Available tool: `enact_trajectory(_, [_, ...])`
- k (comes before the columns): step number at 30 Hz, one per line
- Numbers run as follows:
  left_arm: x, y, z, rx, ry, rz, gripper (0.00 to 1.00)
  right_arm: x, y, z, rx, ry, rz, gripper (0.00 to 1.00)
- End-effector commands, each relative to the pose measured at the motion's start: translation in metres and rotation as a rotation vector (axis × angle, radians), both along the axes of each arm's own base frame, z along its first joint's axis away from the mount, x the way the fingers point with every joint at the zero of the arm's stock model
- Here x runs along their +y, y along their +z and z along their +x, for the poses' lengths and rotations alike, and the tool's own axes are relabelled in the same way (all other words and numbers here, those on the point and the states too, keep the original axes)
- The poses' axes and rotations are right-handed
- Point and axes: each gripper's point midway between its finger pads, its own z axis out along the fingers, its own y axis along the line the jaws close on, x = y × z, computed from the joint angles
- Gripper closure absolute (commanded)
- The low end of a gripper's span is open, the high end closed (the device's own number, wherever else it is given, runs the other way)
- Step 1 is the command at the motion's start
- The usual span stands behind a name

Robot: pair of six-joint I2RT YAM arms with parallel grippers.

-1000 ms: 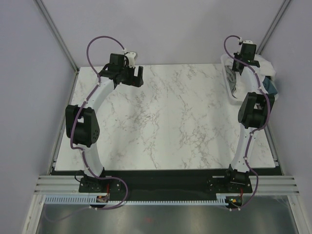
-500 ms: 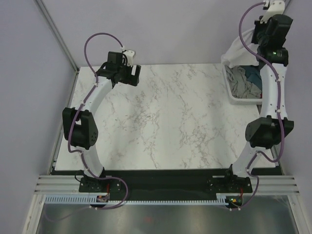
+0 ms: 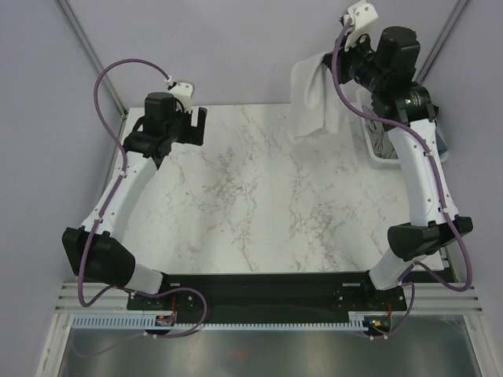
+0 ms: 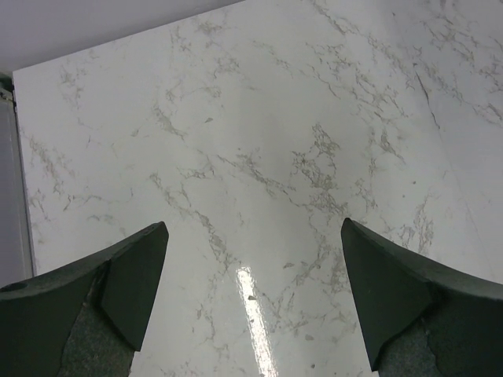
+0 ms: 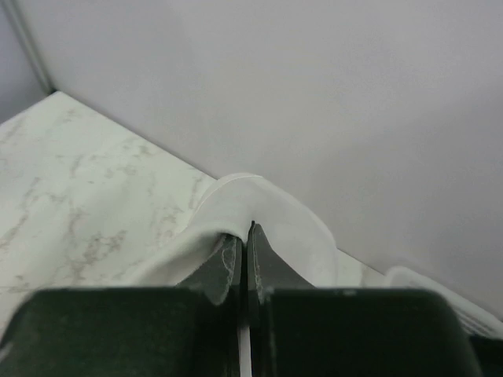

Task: Fold and stack the t-shirts
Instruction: Move the tshirt to the center of the board

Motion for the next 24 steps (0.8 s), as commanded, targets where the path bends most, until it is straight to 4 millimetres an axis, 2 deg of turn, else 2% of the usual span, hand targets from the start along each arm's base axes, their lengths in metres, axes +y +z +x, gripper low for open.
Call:
enact_trajectory(1, [0.01,0.003,-0.013,-0.02,0.02,0.03,0.0,0.041,-0.002,-0.031,0.041,0.156,0.048,1.0])
enact_trajectory(3, [0.011,0.001,-0.02,-0.015,0.006,0.041,0.0,0.053,-0.015,-0.035,0.092,0.197,0.091,1.0])
enact_trajectory(4, [0.01,-0.011,-0.023,0.014,-0.003,0.043,0.0,0.055,-0.041,-0.032,0.154,0.196,0.09,0.79])
enact_trajectory(5, [0.004,-0.017,-0.028,0.037,-0.038,0.031,0.0,0.054,-0.058,-0.028,0.188,0.183,0.083,0.65])
enact_trajectory(6, [0.001,-0.026,-0.03,0.066,-0.058,0.026,0.0,0.049,-0.073,-0.022,0.195,0.155,0.047,0.59])
enact_trajectory(7, [0.0,-0.038,-0.035,0.112,-0.053,0.014,0.0,0.046,-0.105,-0.017,0.248,0.135,0.009,0.5])
enact_trajectory(8, [-0.013,-0.045,-0.04,0.148,-0.114,-0.029,0.0,0.041,-0.116,-0.011,0.236,0.115,-0.039,0.4])
enact_trajectory(9, [-0.019,-0.054,-0.044,0.185,-0.142,-0.051,0.0,0.026,-0.129,-0.002,0.246,0.023,-0.067,0.31])
enact_trajectory(10, [-0.025,-0.064,-0.049,0.221,-0.165,-0.069,0.0,0.019,-0.151,0.002,0.279,-0.016,-0.098,0.22])
enact_trajectory(12, [-0.024,-0.079,-0.053,0.256,-0.163,-0.064,0.0,0.012,-0.168,0.004,0.294,-0.042,-0.13,0.22])
enact_trajectory(13, [-0.024,-0.092,-0.057,0.29,-0.163,-0.058,0.0,0.016,-0.19,-0.002,0.334,-0.004,-0.155,0.23])
enact_trajectory(14, [-0.023,-0.1,-0.058,0.31,-0.162,-0.055,0.0,0.022,-0.203,-0.007,0.36,0.04,-0.159,0.23])
enact_trajectory(15, [-0.023,-0.106,-0.059,0.325,-0.161,-0.053,0.0,0.03,-0.215,-0.015,0.388,0.093,-0.163,0.24])
enact_trajectory(16, [-0.023,-0.118,-0.06,0.359,-0.159,-0.048,0.0,0.043,-0.238,-0.028,0.441,0.184,-0.166,0.24])
enact_trajectory(19, [-0.024,-0.136,-0.059,0.407,-0.157,-0.04,0.0,0.078,-0.279,-0.053,0.55,0.323,-0.175,0.27])
enact_trajectory(21, [-0.025,-0.144,-0.056,0.427,-0.157,-0.037,0.0,0.099,-0.296,-0.068,0.587,0.398,-0.194,0.28])
enact_trajectory(22, [-0.025,-0.147,-0.054,0.435,-0.155,-0.036,0.0,0.105,-0.313,-0.073,0.616,0.424,-0.219,0.28])
enact_trajectory(23, [-0.026,-0.155,-0.052,0.456,-0.156,-0.032,0.0,0.111,-0.321,-0.077,0.61,0.459,-0.257,0.29])
enact_trajectory(24, [-0.027,-0.153,-0.048,0.452,-0.156,-0.033,0.0,0.125,-0.327,-0.085,0.611,0.503,-0.282,0.3])
